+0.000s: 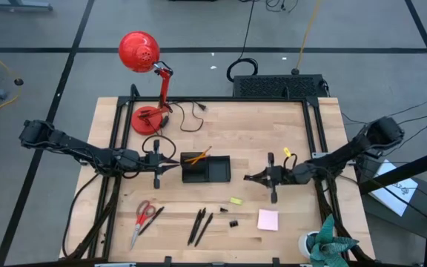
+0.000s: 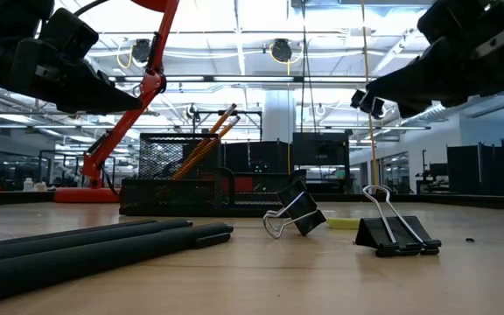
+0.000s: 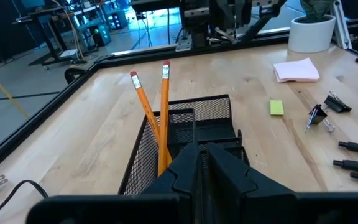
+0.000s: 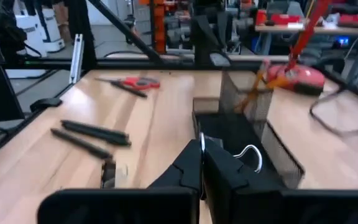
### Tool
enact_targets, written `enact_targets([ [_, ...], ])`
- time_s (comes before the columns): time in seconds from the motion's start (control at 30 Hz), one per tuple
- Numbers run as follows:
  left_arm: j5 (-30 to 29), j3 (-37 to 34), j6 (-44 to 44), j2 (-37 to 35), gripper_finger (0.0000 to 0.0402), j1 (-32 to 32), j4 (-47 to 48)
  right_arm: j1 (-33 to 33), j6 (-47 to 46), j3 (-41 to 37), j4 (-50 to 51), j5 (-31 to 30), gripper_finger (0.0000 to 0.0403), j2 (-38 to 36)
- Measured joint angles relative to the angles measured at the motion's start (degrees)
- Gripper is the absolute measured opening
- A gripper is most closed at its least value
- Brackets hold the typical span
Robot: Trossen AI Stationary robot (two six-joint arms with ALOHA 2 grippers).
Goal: Pick and place office supplies into organizer
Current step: Put the right binder clip into the bottom left section of the desk organizer
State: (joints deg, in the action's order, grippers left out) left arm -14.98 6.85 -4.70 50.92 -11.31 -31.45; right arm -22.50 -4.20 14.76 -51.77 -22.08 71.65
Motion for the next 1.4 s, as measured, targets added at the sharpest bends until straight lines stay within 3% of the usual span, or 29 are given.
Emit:
enact_targets([
  [0.27,-0.04,0.0,-2.94,0.02,0.0042,0.0,-3.06,3.2,6.5,13.22,1.78,4.08,0.0,8.92],
  [0.43,-0.04,0.0,-3.1,0.0,0.0042,-0.01,-8.37,6.55,6.83,23.37,10.15,8.77,0.0,17.25],
  [0.67,-0.02,0.0,-3.3,0.0,0.0042,-0.62,-9.82,9.33,6.5,36.06,18.12,8.74,0.0,28.29],
  [1.0,-0.04,0.0,-4.59,0.0,0.0042,-1.07,-9.17,10.57,9.05,45.65,22.29,9.59,0.0,37.37],
  [1.27,-0.04,0.0,-4.9,0.02,0.0042,-1.07,-9.08,10.56,14.56,48.83,21.89,1.16,0.0,42.18],
  [1.4,-0.07,0.0,-5.5,0.01,0.0042,-1.07,-9.02,10.56,15.02,48.98,21.24,0.98,0.0,41.89],
])
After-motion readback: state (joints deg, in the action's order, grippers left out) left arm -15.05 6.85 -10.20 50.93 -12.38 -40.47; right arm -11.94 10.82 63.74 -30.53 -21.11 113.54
